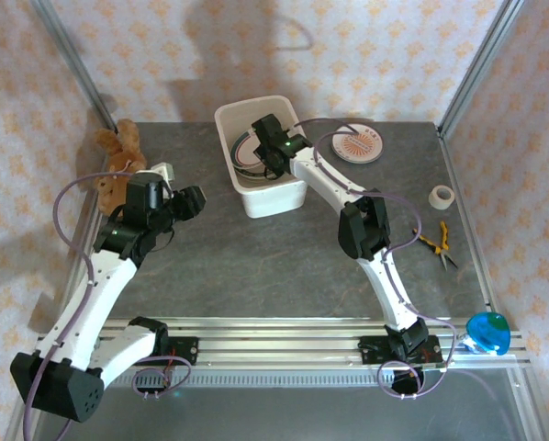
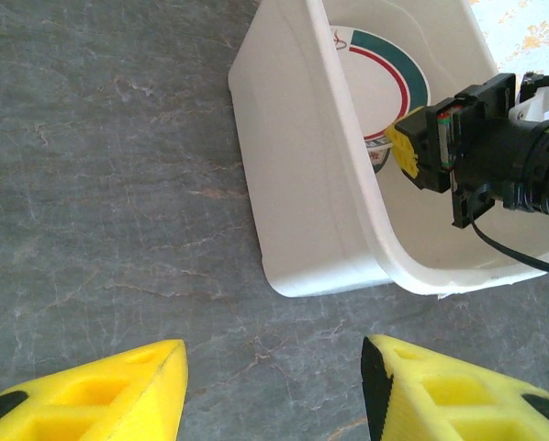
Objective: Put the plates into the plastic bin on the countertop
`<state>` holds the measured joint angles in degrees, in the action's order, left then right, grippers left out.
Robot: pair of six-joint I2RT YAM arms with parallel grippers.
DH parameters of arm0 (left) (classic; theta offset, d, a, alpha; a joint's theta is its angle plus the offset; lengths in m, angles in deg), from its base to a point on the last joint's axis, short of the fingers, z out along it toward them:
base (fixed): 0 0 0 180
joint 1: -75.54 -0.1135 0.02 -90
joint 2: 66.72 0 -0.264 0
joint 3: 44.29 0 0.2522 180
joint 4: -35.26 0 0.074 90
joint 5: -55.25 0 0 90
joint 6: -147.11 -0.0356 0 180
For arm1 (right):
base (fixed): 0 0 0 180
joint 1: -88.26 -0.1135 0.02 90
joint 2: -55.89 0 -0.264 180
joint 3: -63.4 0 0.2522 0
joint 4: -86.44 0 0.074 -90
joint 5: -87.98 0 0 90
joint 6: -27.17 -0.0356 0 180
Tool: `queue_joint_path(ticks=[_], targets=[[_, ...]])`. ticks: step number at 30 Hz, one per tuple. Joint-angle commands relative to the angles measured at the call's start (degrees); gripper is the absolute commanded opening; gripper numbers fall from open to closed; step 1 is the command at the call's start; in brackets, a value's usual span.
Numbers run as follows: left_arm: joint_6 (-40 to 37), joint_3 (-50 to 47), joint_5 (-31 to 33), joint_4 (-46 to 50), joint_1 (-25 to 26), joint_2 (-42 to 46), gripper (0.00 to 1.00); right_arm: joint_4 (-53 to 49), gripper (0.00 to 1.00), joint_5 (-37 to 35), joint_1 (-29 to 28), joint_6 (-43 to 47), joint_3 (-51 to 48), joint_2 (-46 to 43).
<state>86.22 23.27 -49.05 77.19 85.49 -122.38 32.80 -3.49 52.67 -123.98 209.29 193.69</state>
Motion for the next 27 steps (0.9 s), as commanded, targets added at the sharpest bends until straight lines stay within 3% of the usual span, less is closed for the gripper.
queue_joint_path(ticks=[1,5,8,16,23,27], targets=[[1.1,-1.2,1.5,1.5,-0.4,1.8,0.54,-1.2,0.1,1.6,-0.5,-3.2,1.2,1.6],[1.9,-2.5,1.7,1.3,-0.4,3.6,0.54,-0.4,0.12,2.6,-0.4,-4.6,0.0,1.6],[1.8,-3.2,1.9,1.5,-0.4,4.5,0.54,0.4,0.21,4.4,-0.4,-4.8,-0.4,1.7],[3.8,-5.1,1.9,0.9,-0.4,6.2,0.54,0.9,0.27,2.8,-0.4,-3.2,-0.5,1.8],[4.2,-5.4,1.3,0.3,-0.4,6.2,0.54,-1.2,0.62,4.8,-0.4,-1.9,0.7,-0.4],[4.0,-5.0,0.8,-0.6,-0.4,5.6,0.54,-1.3,0.72,4.8,-0.4,-0.8,-1.6,-4.4]])
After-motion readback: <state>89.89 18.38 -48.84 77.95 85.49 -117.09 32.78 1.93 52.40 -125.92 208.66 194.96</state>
